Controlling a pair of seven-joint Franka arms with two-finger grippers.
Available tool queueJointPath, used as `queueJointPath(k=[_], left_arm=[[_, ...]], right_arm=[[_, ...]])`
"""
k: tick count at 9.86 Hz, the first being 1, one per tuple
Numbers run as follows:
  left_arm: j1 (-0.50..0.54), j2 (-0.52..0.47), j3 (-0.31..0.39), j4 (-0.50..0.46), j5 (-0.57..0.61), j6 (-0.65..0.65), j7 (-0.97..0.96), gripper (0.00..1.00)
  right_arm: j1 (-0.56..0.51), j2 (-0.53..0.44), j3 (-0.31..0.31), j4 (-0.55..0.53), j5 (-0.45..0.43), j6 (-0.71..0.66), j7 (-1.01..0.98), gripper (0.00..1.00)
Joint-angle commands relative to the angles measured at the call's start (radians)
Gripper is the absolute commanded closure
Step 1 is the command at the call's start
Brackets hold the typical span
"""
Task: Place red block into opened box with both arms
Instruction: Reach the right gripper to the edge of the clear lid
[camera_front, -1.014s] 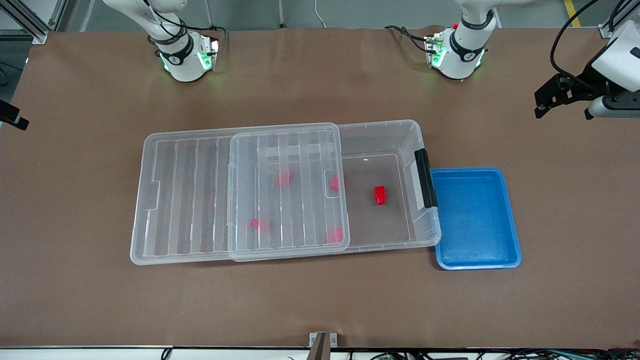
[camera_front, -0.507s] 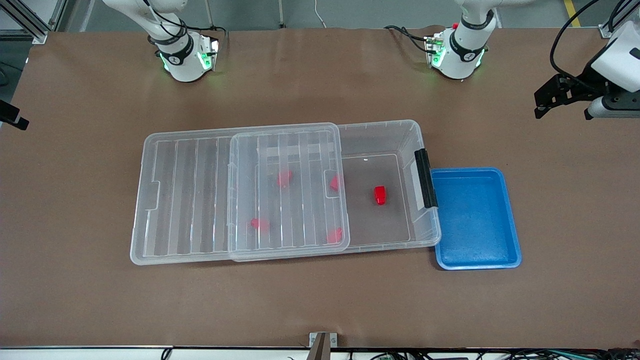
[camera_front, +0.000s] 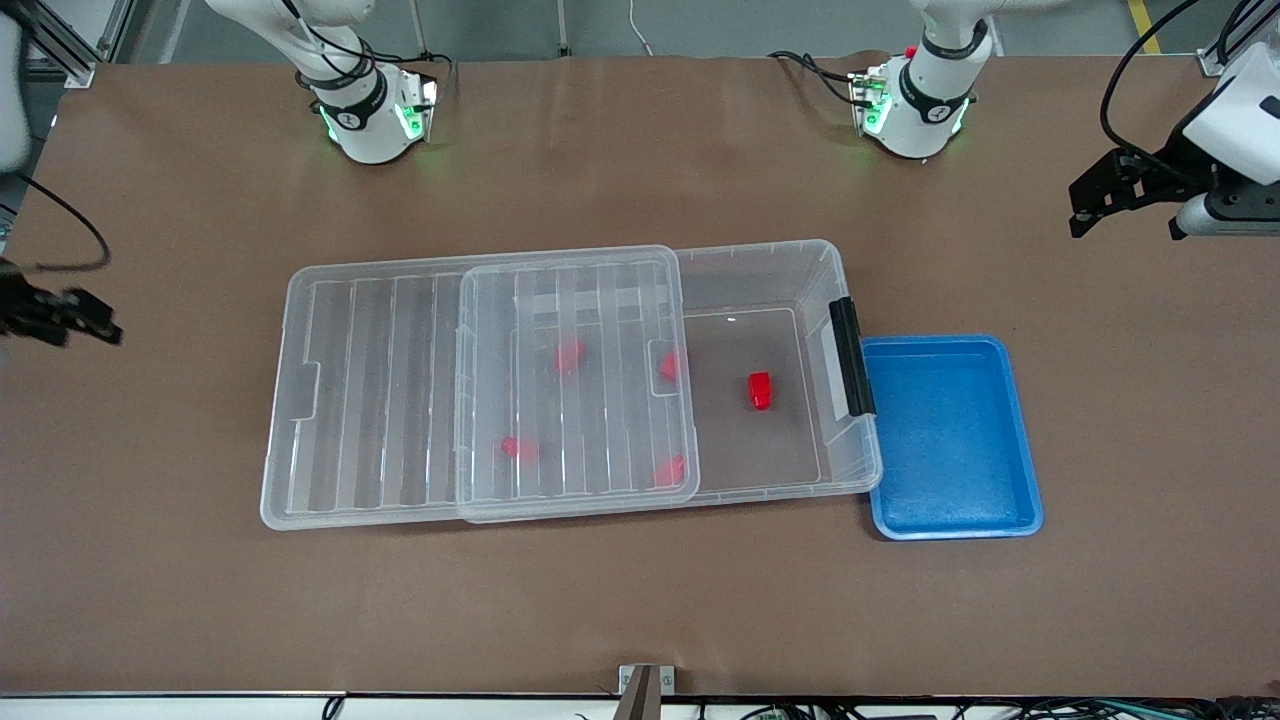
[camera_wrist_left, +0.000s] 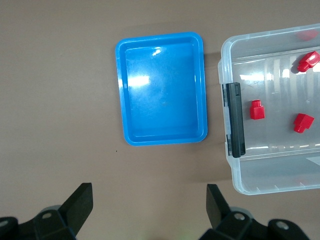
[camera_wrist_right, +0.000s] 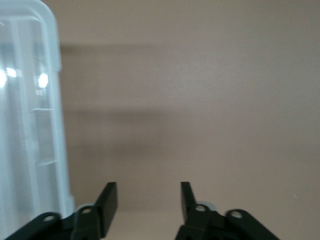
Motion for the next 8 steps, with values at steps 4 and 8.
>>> queueJointPath(k=[4, 8], left_arm=[[-0.006, 0.007, 0.008, -0.036, -0.016, 0.01, 0.003, 0.0], [-0.006, 0.007, 0.008, -0.034, -0.014, 0.01, 0.004, 0.0]], right_arm=[[0.026, 0.141, 0.073, -0.029, 0.066, 0.085, -0.027, 1.0], [0.024, 0.166, 0.116, -0.03, 0.069, 0.093, -0.022, 1.0]])
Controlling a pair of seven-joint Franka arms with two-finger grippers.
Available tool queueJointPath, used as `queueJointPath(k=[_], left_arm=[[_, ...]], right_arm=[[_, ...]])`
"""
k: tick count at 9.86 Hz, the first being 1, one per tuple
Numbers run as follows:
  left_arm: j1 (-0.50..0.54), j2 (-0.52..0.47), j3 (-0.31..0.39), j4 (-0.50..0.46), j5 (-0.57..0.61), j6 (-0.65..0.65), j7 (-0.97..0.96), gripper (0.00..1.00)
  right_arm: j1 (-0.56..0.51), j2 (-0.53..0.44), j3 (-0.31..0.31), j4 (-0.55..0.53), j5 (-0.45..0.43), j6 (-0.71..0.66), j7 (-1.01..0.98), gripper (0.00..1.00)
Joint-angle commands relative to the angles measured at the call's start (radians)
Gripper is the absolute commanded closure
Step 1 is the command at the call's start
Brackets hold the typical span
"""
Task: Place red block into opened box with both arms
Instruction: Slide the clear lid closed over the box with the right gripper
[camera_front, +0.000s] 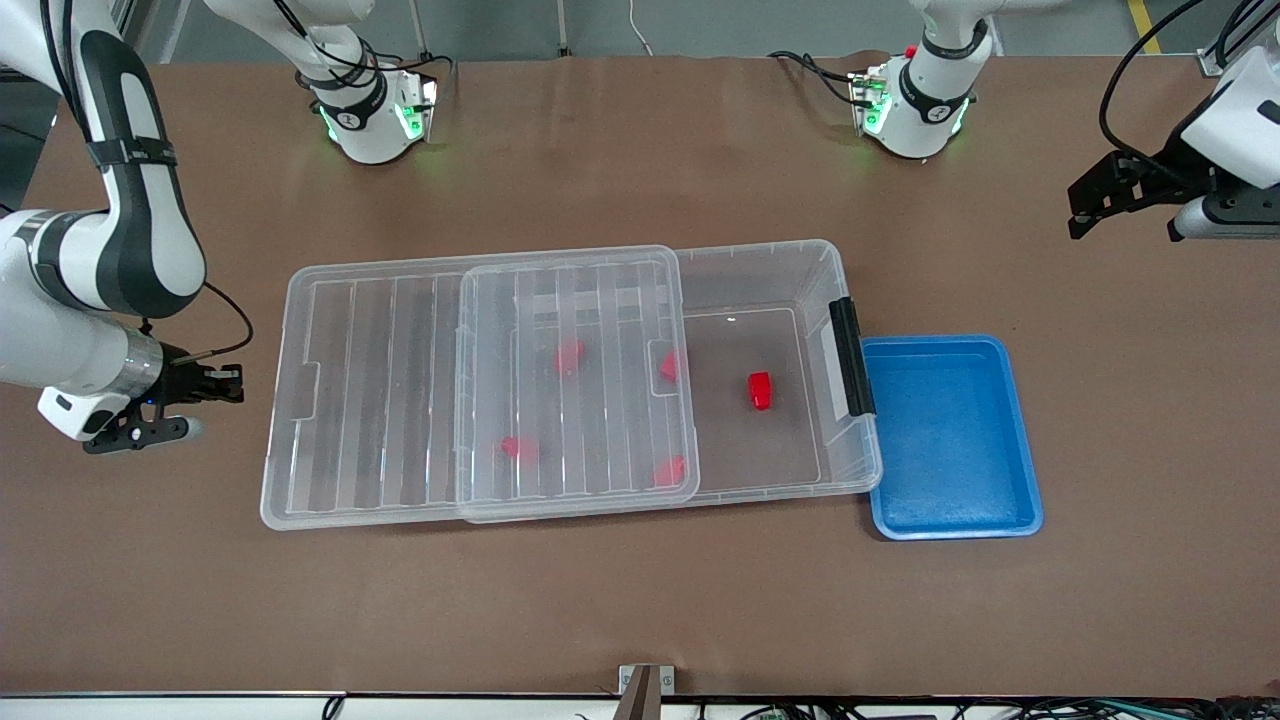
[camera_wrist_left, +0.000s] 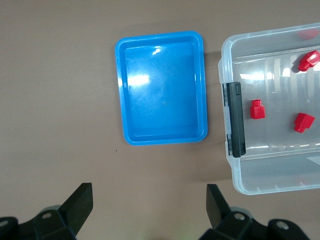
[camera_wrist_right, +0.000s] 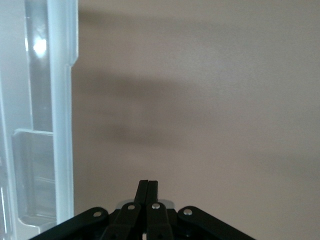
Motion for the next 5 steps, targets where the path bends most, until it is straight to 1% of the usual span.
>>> queueJointPath(k=[1, 5], left_arm=[[-0.005, 0.002, 0.008, -0.033, -0.016, 0.01, 0.003, 0.0], [-0.006, 0.007, 0.008, -0.033, -0.016, 0.019, 0.003, 0.0]], right_arm=[[-0.005, 0.006, 0.037, -0.002, 0.043, -0.002, -0.007, 1.0], [-0.003, 0.022, 0.069, 0.001, 0.134, -0.004, 0.009, 1.0]])
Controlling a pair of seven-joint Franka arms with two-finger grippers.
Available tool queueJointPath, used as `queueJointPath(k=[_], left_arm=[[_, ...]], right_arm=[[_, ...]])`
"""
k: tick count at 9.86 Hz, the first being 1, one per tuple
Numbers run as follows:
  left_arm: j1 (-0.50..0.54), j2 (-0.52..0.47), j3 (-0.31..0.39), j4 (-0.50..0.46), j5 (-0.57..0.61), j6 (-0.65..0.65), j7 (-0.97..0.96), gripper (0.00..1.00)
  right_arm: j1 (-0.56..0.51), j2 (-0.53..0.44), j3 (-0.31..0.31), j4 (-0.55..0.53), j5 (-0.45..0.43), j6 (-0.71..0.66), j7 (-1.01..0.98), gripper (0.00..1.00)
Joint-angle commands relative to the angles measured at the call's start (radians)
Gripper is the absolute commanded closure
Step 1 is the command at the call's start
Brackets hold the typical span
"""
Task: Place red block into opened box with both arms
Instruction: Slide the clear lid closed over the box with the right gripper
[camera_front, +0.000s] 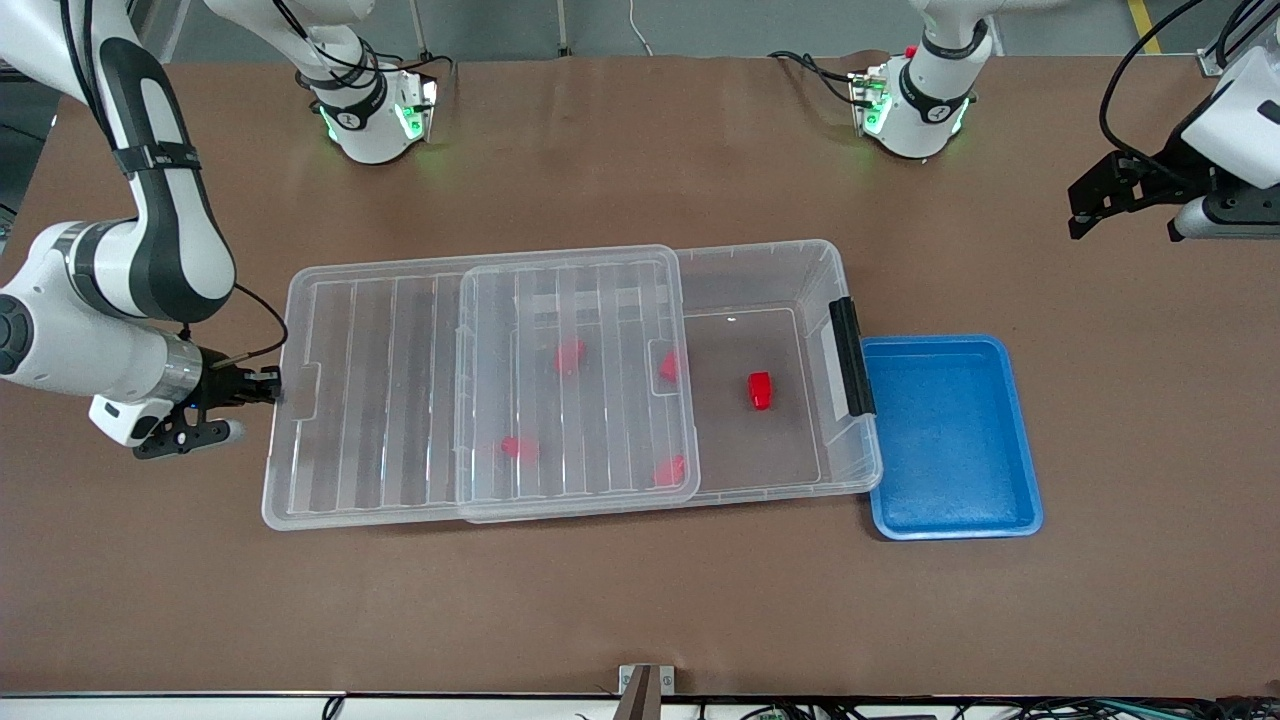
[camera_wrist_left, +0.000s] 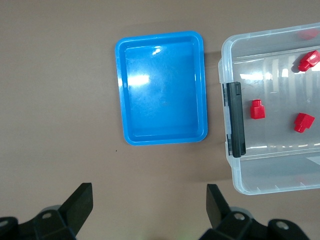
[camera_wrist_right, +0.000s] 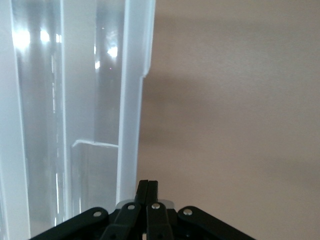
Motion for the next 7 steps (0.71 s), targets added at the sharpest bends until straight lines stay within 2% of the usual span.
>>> queueJointPath(k=[1, 5, 7], left_arm=[[-0.006, 0.011, 0.008, -0.033, -0.016, 0.021, 0.003, 0.0], [-0.003, 0.011, 0.009, -0.035, -0.016, 0.018, 0.011, 0.0], [-0.002, 0.01, 0.011, -0.035, -0.014, 0.016, 0.009, 0.0]], right_arm=[[0.003, 0.004, 0.024, 0.002, 0.042, -0.003, 0.033, 1.0], [0.007, 0.03, 0.129, 0.034, 0.042, 0.0, 0.193, 1.0], [0.018, 0.041, 0.151, 0.039, 0.043, 0.008, 0.23, 1.0]])
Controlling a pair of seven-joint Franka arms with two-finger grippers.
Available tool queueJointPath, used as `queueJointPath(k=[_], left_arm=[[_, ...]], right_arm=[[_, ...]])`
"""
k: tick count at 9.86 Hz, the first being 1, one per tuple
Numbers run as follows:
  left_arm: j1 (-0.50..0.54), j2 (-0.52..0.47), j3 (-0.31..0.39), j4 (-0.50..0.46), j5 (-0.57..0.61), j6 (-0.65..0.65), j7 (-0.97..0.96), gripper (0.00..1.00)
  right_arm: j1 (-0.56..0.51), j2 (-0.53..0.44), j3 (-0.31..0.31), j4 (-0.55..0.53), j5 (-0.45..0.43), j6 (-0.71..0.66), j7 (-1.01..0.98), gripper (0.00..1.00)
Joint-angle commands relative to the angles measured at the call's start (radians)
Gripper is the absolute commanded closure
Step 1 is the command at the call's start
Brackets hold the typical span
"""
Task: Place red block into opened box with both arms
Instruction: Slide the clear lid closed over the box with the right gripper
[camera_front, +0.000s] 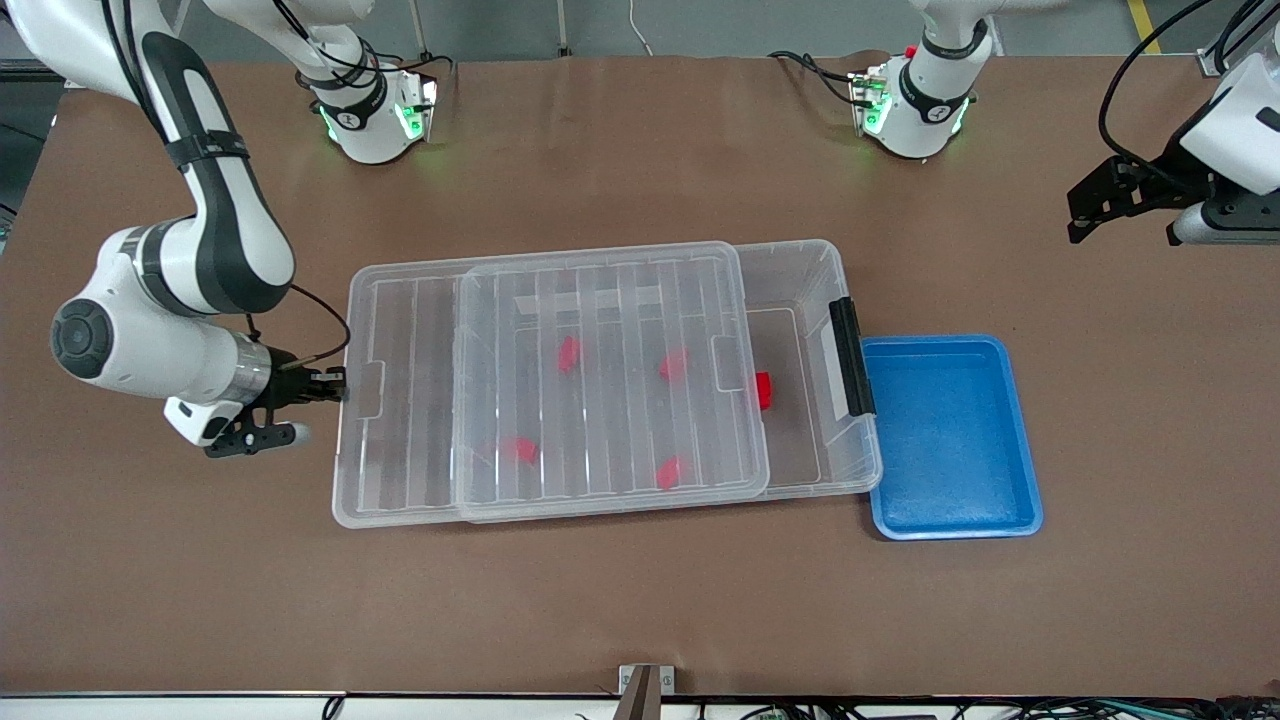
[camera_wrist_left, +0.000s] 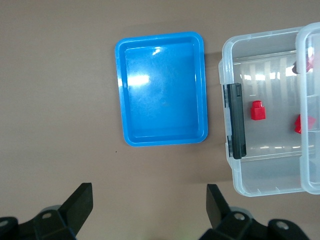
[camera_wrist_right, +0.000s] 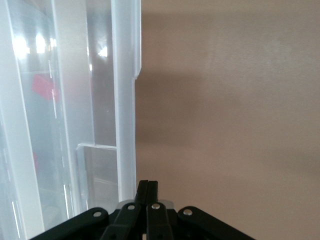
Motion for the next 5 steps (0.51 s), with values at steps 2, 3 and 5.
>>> queueJointPath(k=[2, 3, 5], left_arm=[[-0.002, 0.005, 0.011, -0.033, -0.014, 0.01, 0.009, 0.0], [-0.003, 0.005, 0.011, -0.033, -0.014, 0.01, -0.009, 0.0], [-0.003, 0.005, 0.011, -0.033, -0.014, 0.01, -0.006, 0.0]], right_arm=[[0.009, 0.034, 0.04, 0.037, 0.019, 0.002, 0.066, 1.0], [0.011, 0.043, 0.059, 0.049, 0.019, 0.004, 0.084, 1.0], [0.029, 0.057, 0.068, 0.068, 0.019, 0.007, 0.112, 1.0]])
